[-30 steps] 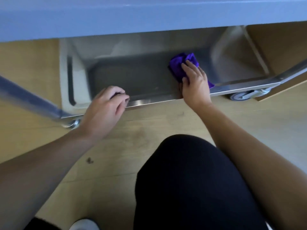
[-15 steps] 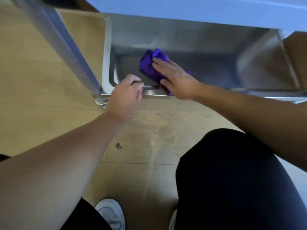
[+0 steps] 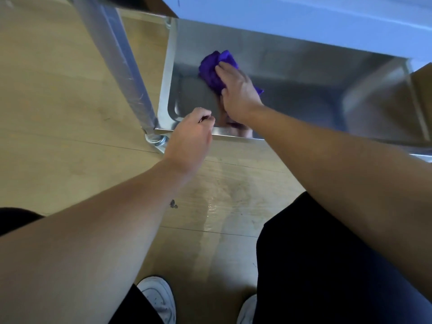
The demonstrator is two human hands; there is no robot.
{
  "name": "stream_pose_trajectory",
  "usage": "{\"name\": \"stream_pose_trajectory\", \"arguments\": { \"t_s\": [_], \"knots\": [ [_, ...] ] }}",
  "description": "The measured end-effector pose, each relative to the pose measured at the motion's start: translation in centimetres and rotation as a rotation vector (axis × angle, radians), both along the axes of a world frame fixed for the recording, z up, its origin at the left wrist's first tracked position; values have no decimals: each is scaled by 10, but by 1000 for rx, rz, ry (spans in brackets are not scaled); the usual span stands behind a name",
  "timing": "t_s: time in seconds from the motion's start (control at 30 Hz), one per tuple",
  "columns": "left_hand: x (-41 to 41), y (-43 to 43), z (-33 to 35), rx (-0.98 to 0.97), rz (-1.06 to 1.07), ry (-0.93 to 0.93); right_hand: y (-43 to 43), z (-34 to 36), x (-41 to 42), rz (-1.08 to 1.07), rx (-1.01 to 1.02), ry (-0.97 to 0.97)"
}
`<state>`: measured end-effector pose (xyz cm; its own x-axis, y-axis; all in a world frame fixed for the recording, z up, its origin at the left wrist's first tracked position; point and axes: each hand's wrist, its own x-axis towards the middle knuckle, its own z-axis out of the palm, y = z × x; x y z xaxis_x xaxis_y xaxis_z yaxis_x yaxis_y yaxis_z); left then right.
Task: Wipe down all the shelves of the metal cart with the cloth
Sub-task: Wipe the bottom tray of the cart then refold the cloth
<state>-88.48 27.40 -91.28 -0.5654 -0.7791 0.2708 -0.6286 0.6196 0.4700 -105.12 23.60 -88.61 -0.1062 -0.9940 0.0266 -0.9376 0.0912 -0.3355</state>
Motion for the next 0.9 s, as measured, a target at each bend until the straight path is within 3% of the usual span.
{"name": "stream_pose_trajectory", "arguments": {
  "t_s": [0.13,0.2,0.3,0.43,0.5,0.57,0.63,0.7,0.83,0.9],
  "knots": [
    [1,-1,1,-2,-8,-7,22,5,15,399,4,90],
    [3,-2,0,-4,-14,-8,26,5,-2,492,-15,94],
    [3,-2,-2,10,-9,-10,20,-1,-36,277,-57,35],
    [-1,-1,0,33,14,-51,20,-7,-66,-144,30,163],
    [-5,1,5,22,22,-81,23,-6,-61,-132,49,265],
    [-10,2,12,16,33,-123,35,-1,-53,90,79,363],
    [-14,1,17,26,41,-168,53,11,-53,274,105,390],
    [-17,1,21,33,40,-198,69,18,-71,311,89,335],
    [-31,8,21,22,-50,-194,92,6,-118,59,-37,210],
    [-45,15,19,-26,-113,-175,94,-4,-133,-150,30,220]
  ]
}}
